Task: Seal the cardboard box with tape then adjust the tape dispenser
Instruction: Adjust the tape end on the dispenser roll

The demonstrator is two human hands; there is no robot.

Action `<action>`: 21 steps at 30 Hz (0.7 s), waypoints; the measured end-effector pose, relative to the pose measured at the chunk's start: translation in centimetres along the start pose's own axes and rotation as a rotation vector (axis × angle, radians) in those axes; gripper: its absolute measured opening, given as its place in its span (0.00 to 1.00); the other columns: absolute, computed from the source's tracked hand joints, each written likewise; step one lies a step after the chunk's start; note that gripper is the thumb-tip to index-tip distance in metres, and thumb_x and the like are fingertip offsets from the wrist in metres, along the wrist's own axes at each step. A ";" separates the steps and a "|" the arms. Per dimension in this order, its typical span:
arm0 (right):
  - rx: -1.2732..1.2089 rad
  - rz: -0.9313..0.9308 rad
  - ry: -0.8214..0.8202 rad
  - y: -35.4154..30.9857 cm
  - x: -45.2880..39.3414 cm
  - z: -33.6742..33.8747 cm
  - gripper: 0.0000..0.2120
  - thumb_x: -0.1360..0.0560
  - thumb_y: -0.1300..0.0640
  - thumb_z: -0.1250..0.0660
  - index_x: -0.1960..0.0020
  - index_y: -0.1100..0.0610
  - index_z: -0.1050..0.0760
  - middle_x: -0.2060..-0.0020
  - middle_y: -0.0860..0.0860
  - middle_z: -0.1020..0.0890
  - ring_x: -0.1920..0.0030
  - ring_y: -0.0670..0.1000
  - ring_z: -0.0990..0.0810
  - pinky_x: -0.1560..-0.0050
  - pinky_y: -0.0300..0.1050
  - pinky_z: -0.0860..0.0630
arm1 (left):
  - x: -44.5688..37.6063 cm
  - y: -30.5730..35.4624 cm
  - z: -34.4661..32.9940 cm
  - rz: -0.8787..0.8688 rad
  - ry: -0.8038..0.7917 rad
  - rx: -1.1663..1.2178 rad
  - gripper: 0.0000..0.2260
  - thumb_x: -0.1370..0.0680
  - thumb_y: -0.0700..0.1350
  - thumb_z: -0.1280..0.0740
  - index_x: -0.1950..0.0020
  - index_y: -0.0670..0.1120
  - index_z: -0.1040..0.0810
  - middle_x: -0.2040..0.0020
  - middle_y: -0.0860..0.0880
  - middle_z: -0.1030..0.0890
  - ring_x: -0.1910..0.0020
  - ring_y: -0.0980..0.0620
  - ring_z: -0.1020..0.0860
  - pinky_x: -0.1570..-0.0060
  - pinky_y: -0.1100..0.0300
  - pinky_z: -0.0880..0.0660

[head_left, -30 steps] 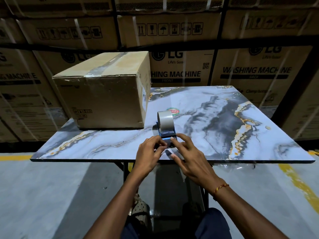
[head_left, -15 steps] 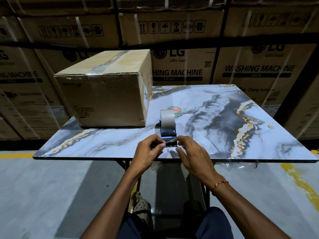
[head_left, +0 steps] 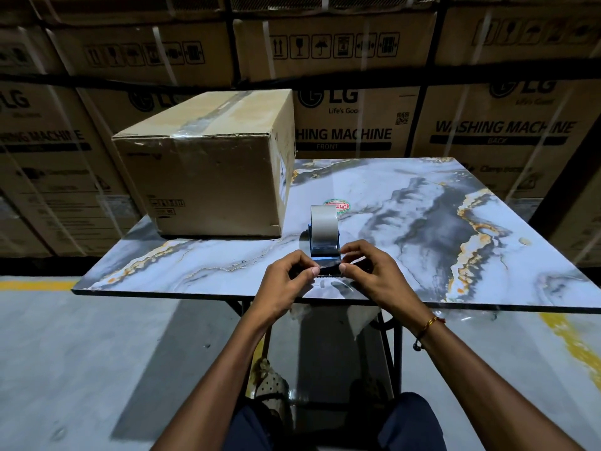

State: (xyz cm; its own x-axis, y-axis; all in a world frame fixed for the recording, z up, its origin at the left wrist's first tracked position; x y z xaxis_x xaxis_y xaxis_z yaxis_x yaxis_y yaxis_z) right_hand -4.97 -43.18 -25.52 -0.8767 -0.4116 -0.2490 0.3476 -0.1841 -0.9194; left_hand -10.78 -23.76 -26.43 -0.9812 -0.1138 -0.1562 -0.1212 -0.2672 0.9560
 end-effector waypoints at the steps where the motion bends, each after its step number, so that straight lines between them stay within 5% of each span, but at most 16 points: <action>1: -0.003 -0.003 -0.001 0.0 -0.1 0.0 0.09 0.23 0.60 0.29 0.46 0.49 0.21 0.53 0.54 0.18 0.58 0.57 0.15 0.60 0.44 0.22 | 0.0 0.0 0.0 0.001 -0.001 -0.002 0.04 0.23 0.46 0.29 0.58 0.49 0.20 0.58 0.42 0.19 0.57 0.50 0.20 0.48 0.43 0.18; 5: 0.023 0.006 0.005 0.1 -0.3 0.0 0.06 0.23 0.60 0.29 0.49 0.51 0.19 0.53 0.55 0.19 0.58 0.60 0.17 0.60 0.49 0.22 | -0.1 -0.1 0.1 0.011 -0.014 -0.007 0.04 0.23 0.46 0.30 0.56 0.48 0.20 0.55 0.39 0.18 0.56 0.49 0.19 0.48 0.44 0.18; 14: 0.118 0.026 -0.012 0.3 -0.2 -0.2 0.03 0.23 0.61 0.30 0.55 0.56 0.21 0.55 0.54 0.20 0.61 0.56 0.20 0.59 0.40 0.25 | 0.0 0.3 -0.1 0.036 0.036 0.071 0.05 0.22 0.44 0.29 0.58 0.47 0.18 0.62 0.50 0.18 0.58 0.53 0.18 0.55 0.57 0.20; 18: 0.121 -0.018 -0.008 0.5 -0.3 -0.3 0.04 0.23 0.62 0.31 0.56 0.56 0.21 0.58 0.49 0.20 0.66 0.43 0.24 0.61 0.35 0.28 | 0.2 0.5 -0.1 0.055 0.080 0.111 0.03 0.23 0.42 0.29 0.53 0.46 0.15 0.57 0.44 0.15 0.57 0.52 0.17 0.51 0.51 0.20; 21: 0.075 -0.057 -0.020 0.7 -0.5 -0.3 0.04 0.22 0.61 0.31 0.56 0.56 0.21 0.63 0.46 0.21 0.68 0.42 0.26 0.64 0.37 0.29 | 1.3 0.7 -0.4 0.054 0.048 0.102 0.10 0.22 0.42 0.29 0.42 0.51 0.16 0.51 0.48 0.13 0.49 0.53 0.15 0.48 0.56 0.19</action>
State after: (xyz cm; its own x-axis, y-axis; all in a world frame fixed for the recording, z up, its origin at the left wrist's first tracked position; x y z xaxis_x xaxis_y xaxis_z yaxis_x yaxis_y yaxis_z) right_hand -4.36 -42.84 -26.15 -0.8893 -0.4160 -0.1900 0.3217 -0.2738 -0.9064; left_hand -12.06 -24.47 -26.03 -0.9786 -0.1716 -0.1136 -0.0858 -0.1613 0.9832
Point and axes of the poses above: each hand's wrist, its own x-axis away from the middle knuckle, its own z-axis out of the back of the hand, y = z × x, the point moved 2 cm from there along -x, towards the middle knuckle
